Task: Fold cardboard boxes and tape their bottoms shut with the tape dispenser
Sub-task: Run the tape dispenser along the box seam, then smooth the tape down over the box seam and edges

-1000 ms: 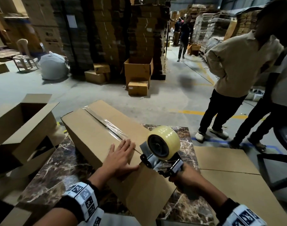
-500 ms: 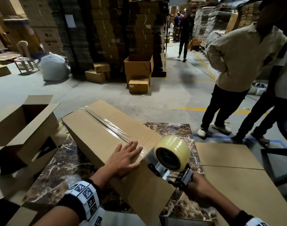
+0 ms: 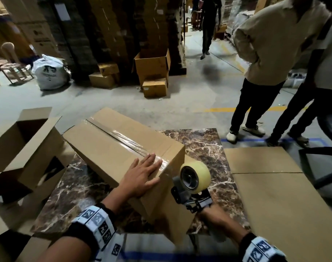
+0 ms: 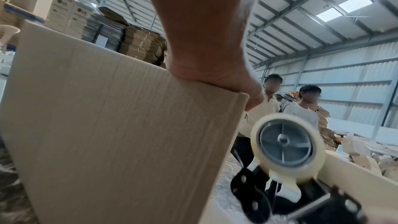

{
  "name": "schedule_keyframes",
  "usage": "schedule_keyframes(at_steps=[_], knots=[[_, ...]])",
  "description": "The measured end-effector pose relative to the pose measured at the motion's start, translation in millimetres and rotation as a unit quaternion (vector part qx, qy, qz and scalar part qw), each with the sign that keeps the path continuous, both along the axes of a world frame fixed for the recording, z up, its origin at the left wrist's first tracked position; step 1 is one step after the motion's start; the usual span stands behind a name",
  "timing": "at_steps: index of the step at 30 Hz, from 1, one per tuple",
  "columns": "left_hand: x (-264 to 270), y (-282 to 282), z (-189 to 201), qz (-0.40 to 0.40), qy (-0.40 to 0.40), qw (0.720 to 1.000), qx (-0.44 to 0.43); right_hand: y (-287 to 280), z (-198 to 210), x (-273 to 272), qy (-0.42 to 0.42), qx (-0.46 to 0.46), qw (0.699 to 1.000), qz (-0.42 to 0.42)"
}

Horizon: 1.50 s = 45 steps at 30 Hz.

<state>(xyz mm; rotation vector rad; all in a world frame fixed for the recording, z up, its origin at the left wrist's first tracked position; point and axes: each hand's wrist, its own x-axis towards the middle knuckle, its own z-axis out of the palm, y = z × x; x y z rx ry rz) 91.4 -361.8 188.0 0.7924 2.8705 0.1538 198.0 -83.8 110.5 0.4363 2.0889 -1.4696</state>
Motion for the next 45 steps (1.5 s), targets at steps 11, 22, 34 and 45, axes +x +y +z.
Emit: schedule_keyframes(at_steps=[11,22,34,45], knots=[[-0.4,9.3,-5.6,0.055,0.059,0.993,0.082,15.9,-37.4,-19.5,-0.15,-0.299,0.886,-0.322],[-2.2,9.1,-8.2,0.058,0.065,0.988,0.125,31.4,-89.4,-66.5,-0.153,-0.357,0.86,-0.332],[1.9,12.1,-3.6,0.066,0.055,0.993,0.087,29.8,-80.1,-52.4,-0.022,0.115,0.931,-0.345],[-39.0,-26.6,6.5,-0.122,0.052,0.989,0.067,-135.0,94.9,-95.8,0.274,0.039,0.85,-0.449]])
